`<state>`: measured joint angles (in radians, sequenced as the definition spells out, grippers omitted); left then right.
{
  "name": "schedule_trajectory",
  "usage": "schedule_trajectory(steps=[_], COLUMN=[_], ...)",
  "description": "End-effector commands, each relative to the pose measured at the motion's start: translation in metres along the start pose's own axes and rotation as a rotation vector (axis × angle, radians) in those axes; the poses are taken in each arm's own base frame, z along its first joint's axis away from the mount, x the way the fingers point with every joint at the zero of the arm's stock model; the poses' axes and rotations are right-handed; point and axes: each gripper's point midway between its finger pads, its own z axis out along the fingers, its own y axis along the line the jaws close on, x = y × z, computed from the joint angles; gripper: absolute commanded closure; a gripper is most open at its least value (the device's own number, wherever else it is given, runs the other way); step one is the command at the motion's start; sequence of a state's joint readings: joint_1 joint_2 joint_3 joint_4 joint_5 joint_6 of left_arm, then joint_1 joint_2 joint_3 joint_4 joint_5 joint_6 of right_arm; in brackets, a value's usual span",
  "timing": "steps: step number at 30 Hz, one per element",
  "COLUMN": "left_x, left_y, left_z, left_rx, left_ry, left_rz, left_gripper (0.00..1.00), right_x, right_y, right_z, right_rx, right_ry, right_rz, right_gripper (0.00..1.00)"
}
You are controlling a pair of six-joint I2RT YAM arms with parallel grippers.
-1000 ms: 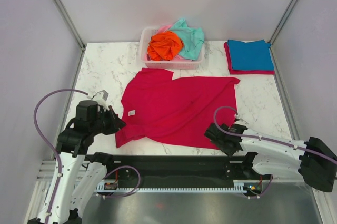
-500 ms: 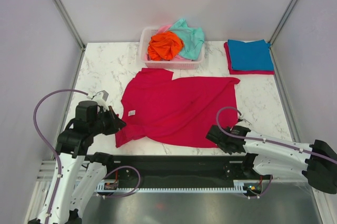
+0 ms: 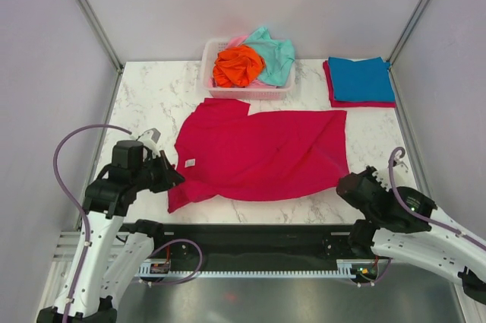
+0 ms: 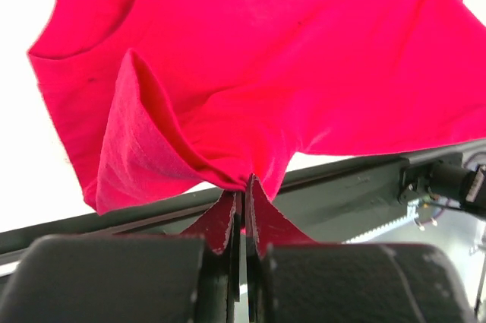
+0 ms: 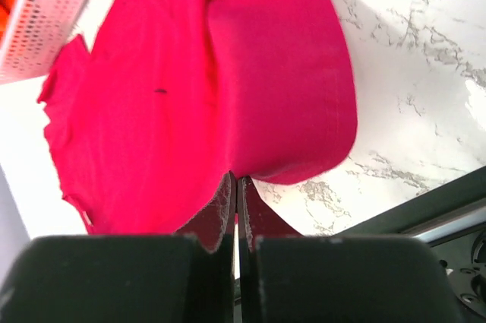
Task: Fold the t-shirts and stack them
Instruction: Fold the tshirt
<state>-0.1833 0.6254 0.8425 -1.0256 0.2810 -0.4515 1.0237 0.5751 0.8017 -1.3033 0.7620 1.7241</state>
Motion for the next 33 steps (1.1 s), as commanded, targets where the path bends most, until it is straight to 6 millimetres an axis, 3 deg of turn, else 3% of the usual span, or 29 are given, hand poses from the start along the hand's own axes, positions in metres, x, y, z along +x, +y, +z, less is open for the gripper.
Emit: schedule_trajectory(steps=[1,7,12,17,20,22,25,33], left_x=[-0.004,-0.004,-0.014,-0.027,-0.033,-0.037,-0.056,-0.101], left_y=[-0.022,-0.034,-0.035,-0.03,-0.03,-0.031,-0.032,-0.024], left_z=[-0.011,-0.012,-0.007,0.012,0.03,0.038,0.045,0.079], left_rx=[0.096,0.137,0.123,0.064,0.024,0.01,-0.035,-0.149], left_ry=[0.033,0.128,0.146,0.185,0.214,0.219,0.185,0.172], left_rz=[0.068,0.084,0.106,0.162,0.181,0.194,0.226,0.303], left_gripper=[0.98,0.98,0.98,0.98,0.98,0.98,0.98,0.98], right_x=[-0.033,-0.048,-0.047,-0.02,-0.01,-0.007,-0.023,-0.024], right_y=[-0.018,-0.017,-0.01,0.018,0.028,0.025,0.011,0.01], right_z=[-0.014,-0.022,-0.015,0.005,0.018,0.029,0.051,0.085], right_rx=[0.015,-0.048,0.029,0.126,0.164,0.193,0.253,0.312], right_ry=[-0.085,-0.112,-0.152,-0.126,-0.11,-0.083,-0.052,0.038], right_rz=[-0.084,-0.051,-0.223,-0.512,-0.6,-0.627,-0.564,-0.572], right_gripper=[1.0,1.0,1.0,1.0,1.0,1.0,1.0,1.0])
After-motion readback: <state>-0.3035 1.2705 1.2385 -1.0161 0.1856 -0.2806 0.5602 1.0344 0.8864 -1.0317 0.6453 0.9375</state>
